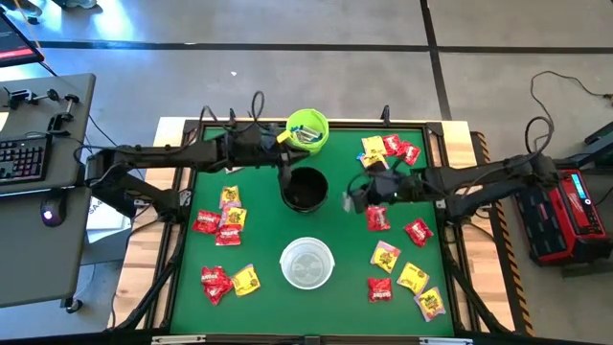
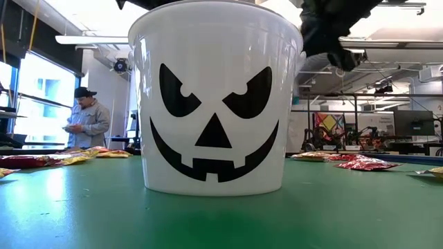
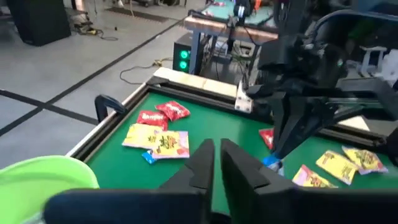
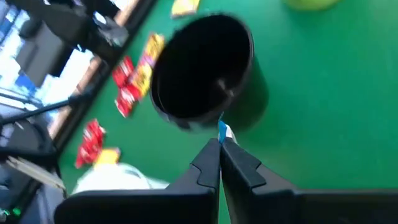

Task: Sort candy by brand, put in halloween buckets
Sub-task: Put the white chocolate into the green bucket

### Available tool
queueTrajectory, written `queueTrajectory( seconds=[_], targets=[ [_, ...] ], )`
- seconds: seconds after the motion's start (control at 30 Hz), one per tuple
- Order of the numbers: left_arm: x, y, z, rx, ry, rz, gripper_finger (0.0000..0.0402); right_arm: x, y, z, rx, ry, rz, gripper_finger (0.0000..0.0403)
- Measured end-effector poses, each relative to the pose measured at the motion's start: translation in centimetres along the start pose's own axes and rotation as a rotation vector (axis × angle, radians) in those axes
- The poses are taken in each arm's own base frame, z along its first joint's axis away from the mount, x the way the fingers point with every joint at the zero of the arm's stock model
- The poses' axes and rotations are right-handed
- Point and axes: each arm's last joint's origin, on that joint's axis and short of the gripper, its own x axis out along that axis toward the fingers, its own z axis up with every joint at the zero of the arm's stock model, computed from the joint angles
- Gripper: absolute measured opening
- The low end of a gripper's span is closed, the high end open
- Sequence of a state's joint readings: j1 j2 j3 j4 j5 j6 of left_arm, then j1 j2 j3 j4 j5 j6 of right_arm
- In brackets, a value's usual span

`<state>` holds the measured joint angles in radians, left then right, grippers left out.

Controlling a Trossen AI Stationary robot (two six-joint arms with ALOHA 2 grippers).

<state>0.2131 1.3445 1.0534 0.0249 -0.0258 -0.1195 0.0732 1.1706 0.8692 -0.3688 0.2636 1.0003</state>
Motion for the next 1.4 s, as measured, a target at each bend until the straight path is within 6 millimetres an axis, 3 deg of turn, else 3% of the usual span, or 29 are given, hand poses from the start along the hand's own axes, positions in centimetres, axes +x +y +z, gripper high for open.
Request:
queueTrajectory(
  seconds=[0.37,0.7,1.1,1.4],
  targets=[
    [-2.3,1.9,1.8,-0.028,-0.08,0.015,0.0001,0.7,-1.4,5.3,0.007,-0.177,0.109,0.0],
    [-2.5,3.1,2.0,-0.046,-0.089,0.036,0.0,1.1,-4.1,9.8,0.021,-0.36,0.095,0.0],
    [-2.6,3.9,2.1,-0.06,-0.089,0.062,0.0,4.8,-5.6,13.1,0.066,-0.444,0.127,0.0],
    [-2.7,4.4,2.1,-0.064,-0.089,0.06,0.0,8.6,-5.2,18.2,-0.006,-0.469,0.076,0.0]
  ],
)
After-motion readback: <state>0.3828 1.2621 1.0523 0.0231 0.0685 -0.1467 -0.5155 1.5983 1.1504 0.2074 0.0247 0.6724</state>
